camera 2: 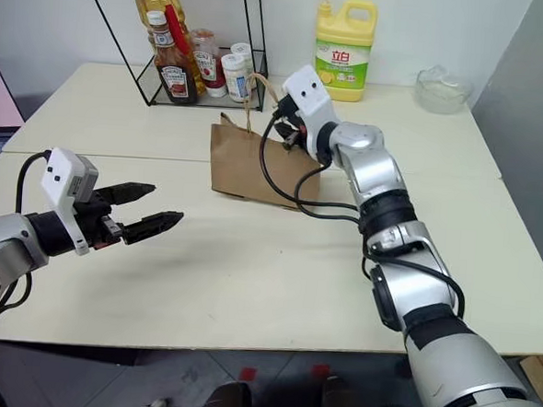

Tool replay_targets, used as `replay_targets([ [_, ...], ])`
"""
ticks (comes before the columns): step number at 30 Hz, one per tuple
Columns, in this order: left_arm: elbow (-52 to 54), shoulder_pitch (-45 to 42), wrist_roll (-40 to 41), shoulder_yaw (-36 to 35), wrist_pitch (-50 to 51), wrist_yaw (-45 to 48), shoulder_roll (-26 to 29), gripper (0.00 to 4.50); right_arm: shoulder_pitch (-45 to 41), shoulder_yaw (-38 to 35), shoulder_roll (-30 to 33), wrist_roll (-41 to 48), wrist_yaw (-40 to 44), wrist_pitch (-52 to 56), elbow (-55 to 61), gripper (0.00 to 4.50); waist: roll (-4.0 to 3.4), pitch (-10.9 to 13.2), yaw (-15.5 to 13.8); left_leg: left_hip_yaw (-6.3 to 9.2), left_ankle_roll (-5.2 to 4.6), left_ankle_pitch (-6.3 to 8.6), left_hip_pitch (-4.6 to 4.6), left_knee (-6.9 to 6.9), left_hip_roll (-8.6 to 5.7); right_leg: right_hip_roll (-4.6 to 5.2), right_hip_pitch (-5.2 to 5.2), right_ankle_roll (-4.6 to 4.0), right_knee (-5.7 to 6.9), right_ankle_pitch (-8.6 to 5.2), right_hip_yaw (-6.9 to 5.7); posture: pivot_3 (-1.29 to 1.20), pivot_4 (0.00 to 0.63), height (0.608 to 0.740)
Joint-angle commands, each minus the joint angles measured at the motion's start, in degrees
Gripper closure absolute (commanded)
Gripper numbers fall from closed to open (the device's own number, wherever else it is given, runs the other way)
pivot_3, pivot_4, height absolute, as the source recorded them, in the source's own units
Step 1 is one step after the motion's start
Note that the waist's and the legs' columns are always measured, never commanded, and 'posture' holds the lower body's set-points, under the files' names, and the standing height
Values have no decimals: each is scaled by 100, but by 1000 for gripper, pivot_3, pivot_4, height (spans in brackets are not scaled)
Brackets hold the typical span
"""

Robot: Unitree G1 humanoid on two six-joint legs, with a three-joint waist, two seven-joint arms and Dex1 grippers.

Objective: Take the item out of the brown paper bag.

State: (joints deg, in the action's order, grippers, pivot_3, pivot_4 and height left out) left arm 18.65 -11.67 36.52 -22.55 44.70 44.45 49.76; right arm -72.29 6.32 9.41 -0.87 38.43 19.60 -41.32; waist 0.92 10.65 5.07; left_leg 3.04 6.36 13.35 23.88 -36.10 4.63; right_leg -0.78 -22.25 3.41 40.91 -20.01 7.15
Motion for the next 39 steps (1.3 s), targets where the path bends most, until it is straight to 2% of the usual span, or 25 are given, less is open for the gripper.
replay_targets([
  [1, 95, -131, 90, 31, -48, 38, 28, 0, 294, 64, 310, 189, 407, 552, 1401, 2025, 0, 0, -6, 0, 0, 0, 0, 0, 0, 0, 0, 0, -1, 0, -1, 0, 150, 740],
  [6, -109, -432, 131, 247, -94, 153, 25, 0, 1559, 9, 1391, 716, 1241, 1781, 4040, 1921, 2, -1, -80, 8, -1, 1, 3, -5, -1, 1, 7, 0, -3, 0, -7, 0, 150, 740],
  [10, -516, -915, 49, 447, -250, 395, 108, 0, 2441, -642, 2098, 1762, 1476, 3155, 6024, 1921, 2, 0, -144, 8, -17, 8, 4, -6, -3, 1, 8, 0, -6, 0, -6, 0, 150, 740],
  [11, -667, -1136, -34, 548, -341, 406, 86, 183, 2693, -921, 2223, 2121, 1499, 3550, 6493, 1896, 2, 0, -144, 9, -20, 9, 3, -6, -2, -1, 7, 0, -6, -1, -6, 0, 150, 740],
  [13, -1184, -1630, -327, 778, -689, 464, 58, 599, 3177, -1277, 2240, 2698, 1330, 4194, 7380, 1884, 3, -1, -173, 14, -22, 8, 3, -6, -2, -4, 8, -1, -5, -1, -8, 0, 150, 740],
  [18, -2968, -3128, -1267, 1462, -1809, 658, -83, 2205, 3852, -1337, 1825, 3150, 389, 4876, 8503, 1884, 3, -1, -169, 18, -26, 0, -5, -11, -4, -7, 18, -2, -3, -2, -6, 0, 150, 740],
  [22, -5067, -4687, -2289, 2086, -3042, 578, -358, 3499, 4000, -1356, 1252, 3219, -418, 4981, 8807, 1884, 5, -1, -190, 23, -27, -4, 1, -21, -6, -8, 16, -1, 1, -2, -13, 0, 150, 740],
  [25, -6738, -5847, -3083, 2480, -4038, 24, -786, 4482, 4258, -1362, 1122, 3319, -729, 5008, 9026, 1884, 8, -1, -239, 27, -27, -4, 9, -24, -9, -6, 17, -1, -5, -2, -18, 0, 150, 740],
  [28, -8132, -6681, -3665, 2750, -4764, -418, -1202, 4482, 4364, -1386, 1080, 3367, -1048, 5092, 9204, 1884, 9, 0, -273, 31, -27, -4, 24, -24, -11, -5, 11, -1, -12, -2, -21, 0, 150, 740],
  [31, -8977, -7104, -4165, 2980, -5257, -887, -1633, 4482, 4595, -1664, 1143, 3374, -1371, 5194, 9490, 1884, 9, 0, -277, 32, -26, -5, 30, -22, -11, -4, 7, -2, -13, -2, -22, 0, 150, 740],
  [39, -9631, -7333, -4919, 3133, -5411, -1573, -2217, 4482, 5159, -2208, 1394, 3799, -1887, 5469, 10115, 1884, 11, 1, -230, 34, -19, -10, 32, -19, -10, -8, 4, -1, -7, -2, -21, 0, 150, 740],
])
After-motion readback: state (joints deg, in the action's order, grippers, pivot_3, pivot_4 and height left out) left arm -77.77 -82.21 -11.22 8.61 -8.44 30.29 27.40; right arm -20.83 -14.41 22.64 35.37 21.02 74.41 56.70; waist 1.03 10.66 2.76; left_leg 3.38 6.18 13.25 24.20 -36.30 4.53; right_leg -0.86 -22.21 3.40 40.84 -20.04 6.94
